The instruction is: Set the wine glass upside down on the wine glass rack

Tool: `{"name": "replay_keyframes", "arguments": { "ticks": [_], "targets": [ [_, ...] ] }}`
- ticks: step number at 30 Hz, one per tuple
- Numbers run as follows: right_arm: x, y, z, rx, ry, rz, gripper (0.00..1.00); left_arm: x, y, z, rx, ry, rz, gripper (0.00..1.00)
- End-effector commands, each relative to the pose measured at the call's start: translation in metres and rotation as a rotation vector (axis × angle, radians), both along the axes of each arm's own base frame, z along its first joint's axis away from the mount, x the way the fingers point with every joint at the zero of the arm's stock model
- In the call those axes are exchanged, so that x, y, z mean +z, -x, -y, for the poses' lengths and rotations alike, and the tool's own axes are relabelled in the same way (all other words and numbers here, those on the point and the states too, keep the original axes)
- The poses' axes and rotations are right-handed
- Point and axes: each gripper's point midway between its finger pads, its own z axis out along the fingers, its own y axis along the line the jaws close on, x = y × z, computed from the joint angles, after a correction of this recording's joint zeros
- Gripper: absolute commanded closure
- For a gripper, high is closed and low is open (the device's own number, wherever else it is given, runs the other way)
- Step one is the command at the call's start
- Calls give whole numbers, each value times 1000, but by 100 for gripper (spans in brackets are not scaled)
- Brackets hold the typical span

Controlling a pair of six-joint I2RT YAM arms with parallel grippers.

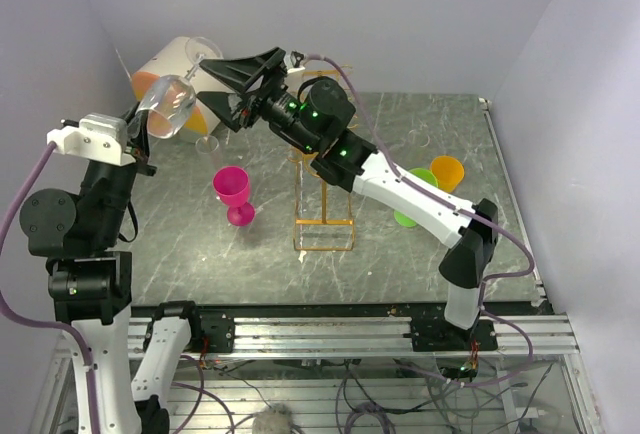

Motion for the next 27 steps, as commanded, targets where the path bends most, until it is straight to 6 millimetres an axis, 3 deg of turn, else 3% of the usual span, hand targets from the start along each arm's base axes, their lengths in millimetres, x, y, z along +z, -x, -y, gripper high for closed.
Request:
{"name": "replay_keyframes", "arguments": {
  "ticks": [1, 18, 27],
  "targets": [
    [25, 5, 2, -24, -100, 15, 30, 23, 13, 0, -18, 71, 122, 93],
    [2, -11, -18, -59, -63, -22, 35, 10, 15, -5, -26, 174, 116, 93],
    [3, -14, -28, -54, -109, -13, 50, -1, 18, -7, -19, 203, 101, 93]
  ]
}}
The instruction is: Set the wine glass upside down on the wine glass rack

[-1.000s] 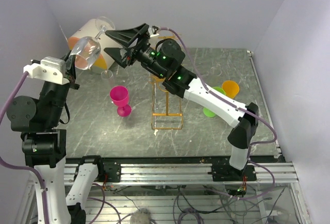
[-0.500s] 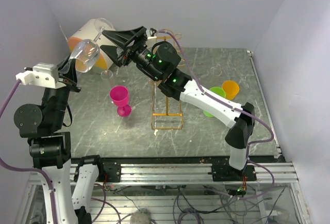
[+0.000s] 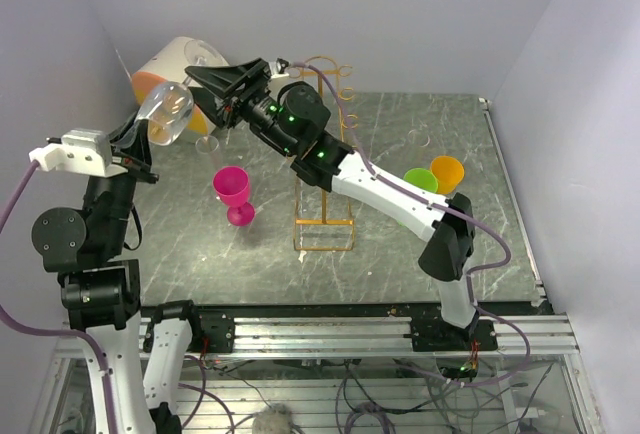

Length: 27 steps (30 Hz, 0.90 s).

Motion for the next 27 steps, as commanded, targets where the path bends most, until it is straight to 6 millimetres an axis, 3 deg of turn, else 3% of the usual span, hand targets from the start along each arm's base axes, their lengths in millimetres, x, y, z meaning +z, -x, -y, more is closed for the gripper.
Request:
{"name": "replay_keyframes", "arguments": {
  "ticks": [1, 14, 15, 17, 27],
  "targets": [
    [19, 4, 4, -9, -79, 27, 51, 15, 16, 0, 1, 14, 90, 93],
    [14, 5, 0, -12, -94, -8, 60, 4, 18, -9, 54, 28, 94, 93],
    [0, 0, -9, -10, -76, -24, 62, 4, 18, -10, 56, 30, 94, 93],
    [-5, -1, -12, -2, -77, -36, 67, 4, 18, -11, 60, 34, 97, 93],
    [-8, 3, -18, 3, -84, -55, 74, 1, 15, -16, 84, 53, 97, 93]
  ]
}}
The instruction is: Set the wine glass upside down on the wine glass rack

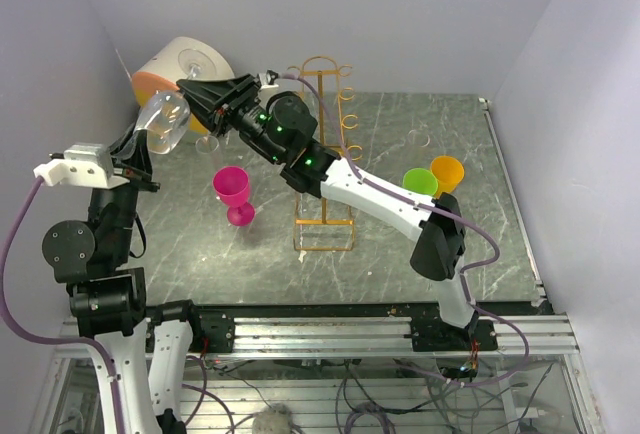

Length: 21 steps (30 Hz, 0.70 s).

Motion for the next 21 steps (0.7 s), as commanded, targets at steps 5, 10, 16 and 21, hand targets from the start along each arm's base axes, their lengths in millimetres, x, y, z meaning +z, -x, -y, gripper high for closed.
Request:
{"name": "replay_keyframes", "arguments": {
  "ticks": [5, 10, 16, 21],
  "targets": [
    [12, 3, 0, -15, -55, 8, 83, 16, 11, -5, 29, 22, 84, 93],
    [14, 4, -3, -3, -64, 13, 90, 14, 12, -5, 29, 22, 80, 93],
    [16, 5, -5, 8, -86, 27, 100, 11, 12, -3, 15, 22, 72, 93],
    [18, 8, -5, 20, -94, 46, 100, 15, 18, 11, -56, 11, 53, 93]
  ]
}}
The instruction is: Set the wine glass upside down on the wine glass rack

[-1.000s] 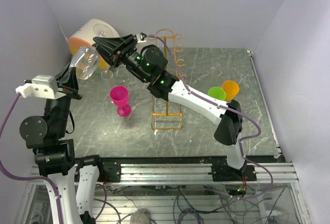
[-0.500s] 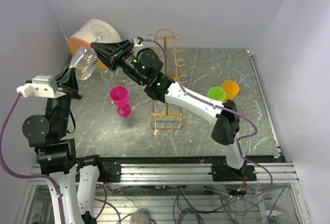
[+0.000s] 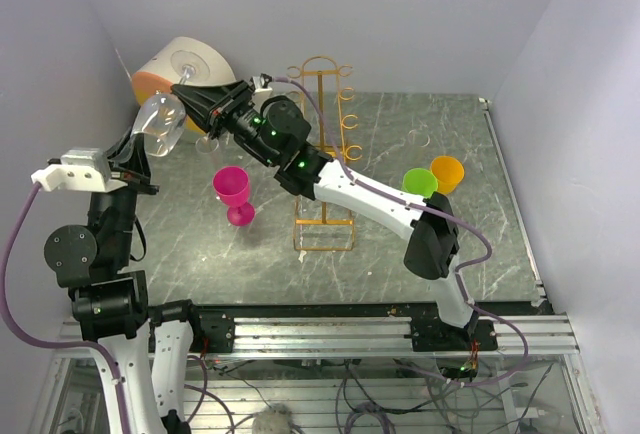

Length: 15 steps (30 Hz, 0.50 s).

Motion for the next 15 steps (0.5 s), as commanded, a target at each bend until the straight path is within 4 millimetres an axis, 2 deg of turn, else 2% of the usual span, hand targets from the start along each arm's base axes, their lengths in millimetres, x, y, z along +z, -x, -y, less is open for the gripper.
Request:
{"name": "replay_keyframes", "arguments": {
  "ticks": [1, 4, 7, 10, 12, 15],
  "targets": [
    [26, 7, 6, 2, -65, 57, 100, 22, 18, 19, -93, -17, 50, 92],
    [37, 6, 10, -36, -38, 94, 100, 22, 22, 28, -138, -19, 6, 84],
    [45, 1, 14, -62, -19, 111, 100, 27, 34, 38, -175, -47, -19, 61],
    [47, -9, 20, -81, -8, 118, 100, 34, 48, 43, -182, -82, -25, 46],
    [47, -14, 25, -104, 5, 120, 100, 37, 56, 46, -184, -103, -30, 42],
    [47, -19, 30, -121, 13, 124, 100, 40, 64, 47, -181, -123, -38, 41]
  ]
}}
